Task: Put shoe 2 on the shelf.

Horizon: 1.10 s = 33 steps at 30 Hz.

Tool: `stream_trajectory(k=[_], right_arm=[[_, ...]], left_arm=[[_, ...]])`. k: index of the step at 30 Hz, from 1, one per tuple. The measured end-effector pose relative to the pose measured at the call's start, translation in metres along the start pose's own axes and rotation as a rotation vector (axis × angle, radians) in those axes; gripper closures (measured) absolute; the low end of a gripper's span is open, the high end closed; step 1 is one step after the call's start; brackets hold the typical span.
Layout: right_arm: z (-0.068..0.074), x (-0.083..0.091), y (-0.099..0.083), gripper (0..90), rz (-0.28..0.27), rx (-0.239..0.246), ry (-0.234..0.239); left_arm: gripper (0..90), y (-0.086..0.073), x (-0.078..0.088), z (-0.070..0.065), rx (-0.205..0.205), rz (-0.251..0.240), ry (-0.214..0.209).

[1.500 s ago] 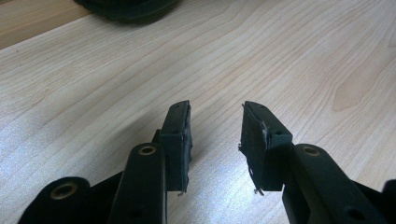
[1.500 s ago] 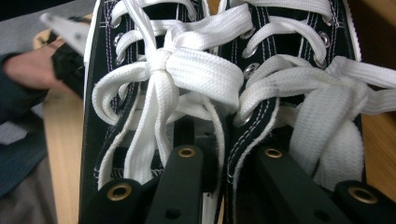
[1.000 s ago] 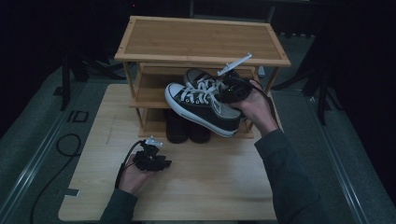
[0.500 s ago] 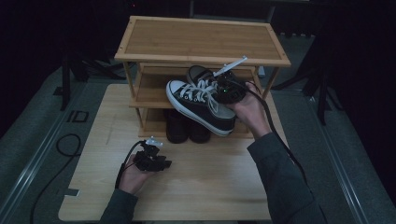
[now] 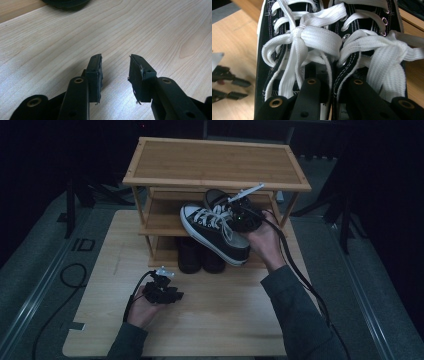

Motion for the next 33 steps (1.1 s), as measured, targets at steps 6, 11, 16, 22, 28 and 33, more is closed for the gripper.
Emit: stream_trajectory(k=[6, 11, 16, 22, 28, 33], right_arm=[[-0.002, -0.003, -0.002, 84.9, -0.005, -0.034, -0.009], [-0.007, -0.005, -0.001, 85.0, -0.023, -0.095, -0.091], [-0.012, -0.006, -0.001, 67.6, -0.028, -0.128, -0.171], [-0.010, -0.003, -0.003, 59.3, 0.023, -0.084, -0.135], [-0.009, 0.001, -0.005, 53.4, 0.051, -0.061, -0.081], [-0.010, 0.004, -0.007, 48.6, 0.063, -0.019, -0.039]], left_arm=[[63.0, -0.001, -0.002, -0.001, -0.002, 0.006, -0.004], [63.0, -0.001, -0.002, -0.002, -0.003, 0.006, -0.004], [63.0, -0.001, -0.002, -0.003, -0.009, 0.007, -0.006], [63.0, 0.002, -0.001, -0.005, -0.008, 0.001, -0.005], [63.0, 0.006, 0.002, -0.008, -0.022, -0.008, -0.009], [62.9, 0.009, 0.002, -0.011, -0.030, -0.012, -0.014]])
Point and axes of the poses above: each handheld gripper's, and its own axes: x roughly backward along the jaws, y roughly out of its top, z roughly to its left, the point moved 10 cm from there along -x, roughly forward along the jaws, and after that the axes turned 9 degrees about -z, right-handed, at the moved point
